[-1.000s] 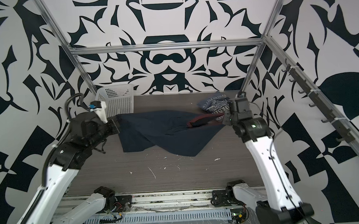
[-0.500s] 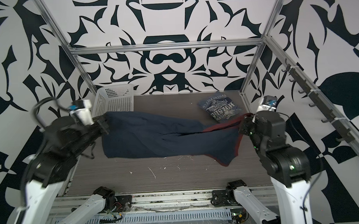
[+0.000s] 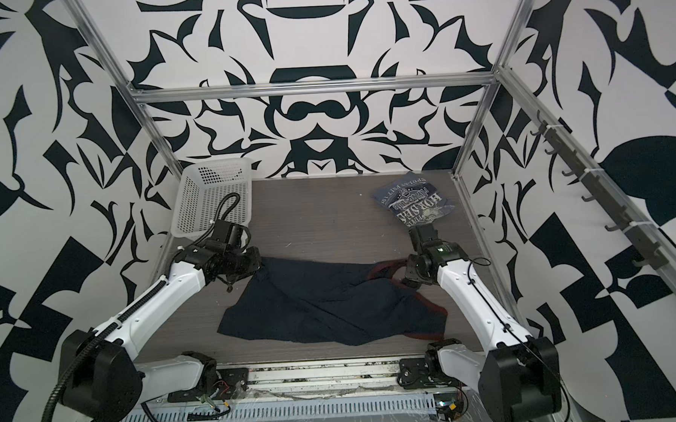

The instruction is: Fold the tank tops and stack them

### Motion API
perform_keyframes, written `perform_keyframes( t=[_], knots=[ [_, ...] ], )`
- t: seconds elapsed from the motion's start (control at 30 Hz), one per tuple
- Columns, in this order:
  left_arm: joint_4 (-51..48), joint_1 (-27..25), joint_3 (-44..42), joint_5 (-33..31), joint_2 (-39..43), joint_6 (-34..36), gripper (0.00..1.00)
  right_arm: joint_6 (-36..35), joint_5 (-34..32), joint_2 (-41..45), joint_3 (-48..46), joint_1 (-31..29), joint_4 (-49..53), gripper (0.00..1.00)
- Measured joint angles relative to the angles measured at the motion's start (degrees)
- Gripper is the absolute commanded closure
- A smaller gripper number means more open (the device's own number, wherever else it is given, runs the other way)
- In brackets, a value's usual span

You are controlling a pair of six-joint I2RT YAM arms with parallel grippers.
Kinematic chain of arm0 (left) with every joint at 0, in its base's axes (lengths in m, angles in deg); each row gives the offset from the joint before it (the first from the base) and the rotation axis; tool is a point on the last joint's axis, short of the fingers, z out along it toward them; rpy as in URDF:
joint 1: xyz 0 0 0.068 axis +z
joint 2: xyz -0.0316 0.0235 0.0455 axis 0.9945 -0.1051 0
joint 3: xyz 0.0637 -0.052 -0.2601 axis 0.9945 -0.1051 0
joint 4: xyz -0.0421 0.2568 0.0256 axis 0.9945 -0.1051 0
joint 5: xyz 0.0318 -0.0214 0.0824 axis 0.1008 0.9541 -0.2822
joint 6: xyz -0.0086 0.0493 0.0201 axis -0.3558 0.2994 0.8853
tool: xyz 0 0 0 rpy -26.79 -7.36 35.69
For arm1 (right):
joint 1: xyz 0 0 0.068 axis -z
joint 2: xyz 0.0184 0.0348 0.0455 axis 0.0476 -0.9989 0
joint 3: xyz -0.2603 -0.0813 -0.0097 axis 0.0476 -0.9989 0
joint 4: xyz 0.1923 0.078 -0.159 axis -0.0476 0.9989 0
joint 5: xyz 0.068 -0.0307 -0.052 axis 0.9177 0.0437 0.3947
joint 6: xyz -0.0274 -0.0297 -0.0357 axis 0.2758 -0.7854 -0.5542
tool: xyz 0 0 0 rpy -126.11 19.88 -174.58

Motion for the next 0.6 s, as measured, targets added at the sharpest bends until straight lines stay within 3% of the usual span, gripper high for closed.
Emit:
perform_keyframes(
  t=[0.1,0.23,0.4,0.6],
  knots=[
    [1.49,0.02,-0.31,0.0,-1.22,0.15,0.96,0.52,-0.39,-0.9,-0.31,0.39,-0.68,0.53],
    [2.62,0.07,-0.9,-0.2,-1.14,0.42,0.97,0.33,-2.93,0.87,0.52,0.44,-0.09,0.29],
    [4.02,0.07,-1.68,-0.81,1.46,0.55,0.99,-0.48,-1.86,4.98,5.95,-2.91,1.27,0.29],
    [5.57,0.07,-3.76,-1.14,4.61,0.48,0.98,1.97,7.32,-3.02,7.34,-11.61,-5.31,0.31]
  ],
)
